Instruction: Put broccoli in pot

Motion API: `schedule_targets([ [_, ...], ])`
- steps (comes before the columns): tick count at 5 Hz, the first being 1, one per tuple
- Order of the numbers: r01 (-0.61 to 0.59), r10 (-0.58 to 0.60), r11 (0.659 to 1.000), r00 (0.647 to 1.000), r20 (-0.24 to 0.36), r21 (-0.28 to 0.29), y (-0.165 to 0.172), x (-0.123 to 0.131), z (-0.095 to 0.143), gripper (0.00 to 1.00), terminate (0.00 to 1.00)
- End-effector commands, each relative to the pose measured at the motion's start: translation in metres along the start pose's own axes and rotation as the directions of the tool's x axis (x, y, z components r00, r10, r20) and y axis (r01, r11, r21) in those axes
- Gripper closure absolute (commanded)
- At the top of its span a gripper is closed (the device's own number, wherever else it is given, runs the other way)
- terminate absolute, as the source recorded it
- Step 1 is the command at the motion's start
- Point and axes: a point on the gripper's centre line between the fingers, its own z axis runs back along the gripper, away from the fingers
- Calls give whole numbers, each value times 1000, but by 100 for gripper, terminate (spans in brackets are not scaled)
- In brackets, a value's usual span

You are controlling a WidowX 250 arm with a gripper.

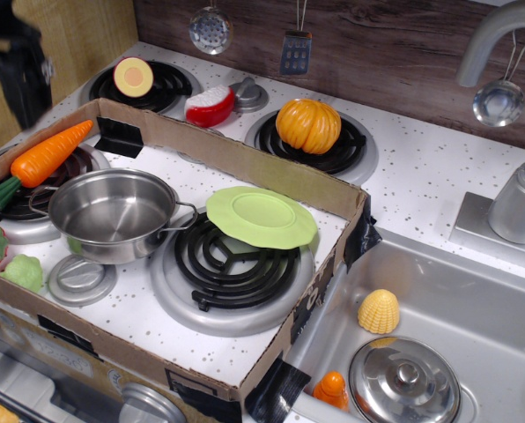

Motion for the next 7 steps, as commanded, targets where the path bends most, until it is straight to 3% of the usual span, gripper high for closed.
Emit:
schedule_targets([
  [1,-27,26,1000,999,42,4,-1,-23,-21,0,0],
  [4,177,-174,984,982,68,-39,-2,-39,-57,0,0],
  [7,136,-134,989,990,37,-64,0,-35,-79,0,0],
])
